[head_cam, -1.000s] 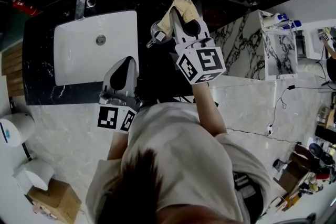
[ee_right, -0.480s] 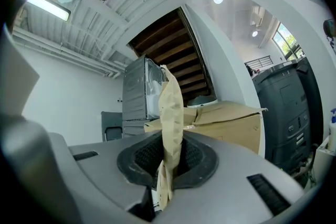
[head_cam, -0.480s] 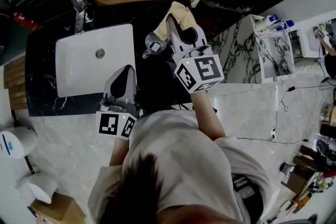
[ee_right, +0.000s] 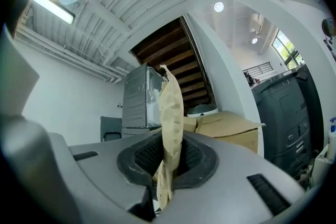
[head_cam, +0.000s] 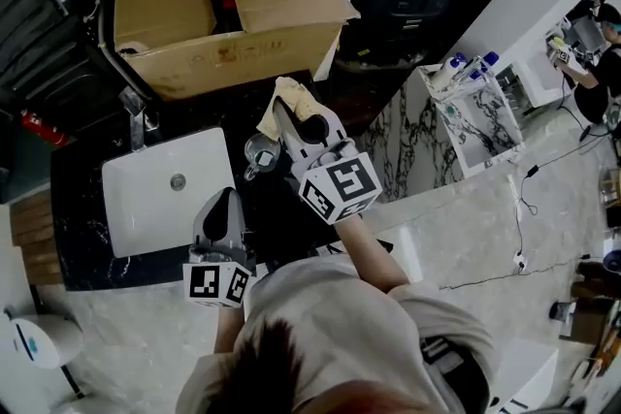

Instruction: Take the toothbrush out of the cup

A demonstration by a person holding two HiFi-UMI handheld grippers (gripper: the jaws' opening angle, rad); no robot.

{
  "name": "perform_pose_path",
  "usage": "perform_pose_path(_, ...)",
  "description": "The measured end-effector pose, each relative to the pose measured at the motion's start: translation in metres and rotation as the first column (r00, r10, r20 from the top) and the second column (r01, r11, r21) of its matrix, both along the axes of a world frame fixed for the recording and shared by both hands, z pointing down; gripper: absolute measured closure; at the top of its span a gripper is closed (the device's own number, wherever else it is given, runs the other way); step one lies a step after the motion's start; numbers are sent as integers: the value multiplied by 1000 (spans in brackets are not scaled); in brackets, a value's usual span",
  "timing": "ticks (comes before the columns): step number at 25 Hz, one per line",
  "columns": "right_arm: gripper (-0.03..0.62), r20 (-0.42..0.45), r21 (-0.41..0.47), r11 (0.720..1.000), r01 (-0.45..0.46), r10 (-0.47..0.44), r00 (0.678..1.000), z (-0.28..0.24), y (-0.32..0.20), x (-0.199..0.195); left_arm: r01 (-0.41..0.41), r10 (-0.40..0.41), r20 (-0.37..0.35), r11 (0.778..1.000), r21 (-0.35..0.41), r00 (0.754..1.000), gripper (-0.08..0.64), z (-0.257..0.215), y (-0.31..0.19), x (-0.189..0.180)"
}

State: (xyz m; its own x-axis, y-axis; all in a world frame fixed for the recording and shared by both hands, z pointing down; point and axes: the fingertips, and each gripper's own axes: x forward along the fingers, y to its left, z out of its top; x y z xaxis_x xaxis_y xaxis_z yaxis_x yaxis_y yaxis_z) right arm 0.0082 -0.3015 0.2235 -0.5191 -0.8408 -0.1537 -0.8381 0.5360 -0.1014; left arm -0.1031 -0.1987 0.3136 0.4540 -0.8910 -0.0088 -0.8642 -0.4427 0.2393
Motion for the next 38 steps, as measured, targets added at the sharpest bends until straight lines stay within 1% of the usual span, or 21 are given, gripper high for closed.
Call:
perform_pose_path(3, 557, 11, 23, 1000, -3, 3, 1000, -11, 8, 5, -8, 8, 1, 1000, 13, 1000, 545, -4, 3, 4)
perform_pose_path(7, 555, 5, 70, 998, -5, 5, 1000, -29, 16, 14, -18, 18, -3, 999, 36, 1000, 545, -11, 4, 9)
perform_pose_path(11, 555, 15, 86, 996, -28, 27, 1000, -40, 30, 25, -28, 28, -2, 999, 37, 1000, 545, -14, 12, 10)
perform_pose_path(16, 557, 19, 130, 990, -49, 47, 999, -60, 42, 38, -27, 27, -5, 998, 63, 1000, 545, -22, 12, 9)
perform_pose_path(19, 557, 28, 141, 988, -67, 64, 998, -66, 52, 48, -28, 29, -3, 998, 59, 1000, 546, -22, 17, 9)
perform_pose_path(27, 555, 31, 195, 975, -110, 106, 994, -87, 67, 62, -15, 15, 1, 996, 86, 1000, 545, -30, 21, -3)
perform_pose_path(32, 555, 35, 219, 968, -121, 116, 993, -97, 78, 66, -8, 8, 0, 997, 82, 1000, 545, -28, 24, -10)
perform_pose_path(38, 557, 9, 241, 959, -151, 153, 988, -105, 88, 73, -6, 7, -2, 997, 83, 1000, 546, -29, 22, -14)
